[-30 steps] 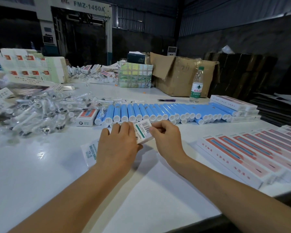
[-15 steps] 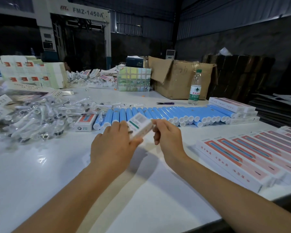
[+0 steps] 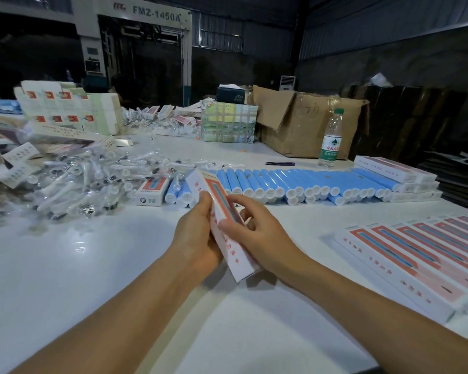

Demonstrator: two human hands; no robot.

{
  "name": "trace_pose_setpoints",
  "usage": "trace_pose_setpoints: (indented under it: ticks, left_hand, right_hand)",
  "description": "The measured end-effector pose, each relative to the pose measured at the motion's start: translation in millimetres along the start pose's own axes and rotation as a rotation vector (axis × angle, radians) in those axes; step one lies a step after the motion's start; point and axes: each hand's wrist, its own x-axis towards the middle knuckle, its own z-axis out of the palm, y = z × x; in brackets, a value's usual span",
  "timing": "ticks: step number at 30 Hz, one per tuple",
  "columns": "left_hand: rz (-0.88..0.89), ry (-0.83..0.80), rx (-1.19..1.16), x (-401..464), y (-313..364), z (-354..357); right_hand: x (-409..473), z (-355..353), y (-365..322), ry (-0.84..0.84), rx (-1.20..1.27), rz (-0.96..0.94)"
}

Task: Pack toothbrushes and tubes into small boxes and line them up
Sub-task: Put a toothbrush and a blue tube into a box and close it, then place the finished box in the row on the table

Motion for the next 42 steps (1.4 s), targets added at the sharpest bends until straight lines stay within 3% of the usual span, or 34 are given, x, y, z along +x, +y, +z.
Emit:
trace_pose_setpoints:
  ticks: [4,10,16,19,23,25,28,31,35,42]
  left_hand:
    - [0.101,0.022,0.09,2,1,-9]
    - [0.177,0.138,0.387,8,9,-23]
    - [0.131,0.023,0.454,20,9,-33]
    - [0.137,-0.014,0.494,27,7,-35]
    - [0.191,0.008,0.63,23,0,-28]
    - [0.304,0.086,0.846,15,-8,-20]
    - [0.496,0.085,1.421,4,-20,-12]
    - [0.501,0.064,1.788,6,-25,-12]
    - [0.458,0.022,1.852,11,-27,-11]
    - [0.461,-0.04,1.799,8,-22,-19]
  right_hand:
    - [0,-1,-12,-0.019,-0.15,-0.05]
    - [-20,-55,-27,-0.019,-0.664,-0.048]
    - [-78,-127,15,-0.031,-1.157,0.237]
    - [-91,-157,35,0.081,-1.115,0.304]
    - [-92,-178,45,0.071,-1.154,0.374]
    - [-91,-179,43,0.079,-1.201,0.35]
    - [-83,-161,27,0.185,-1.111,0.129]
    - [-64,-119,8,0.187,-0.898,-0.088]
    - [-22,-59,3,0.067,-0.821,-0.173]
    - [19,-11,38,-0.01,-0.743,-0.095]
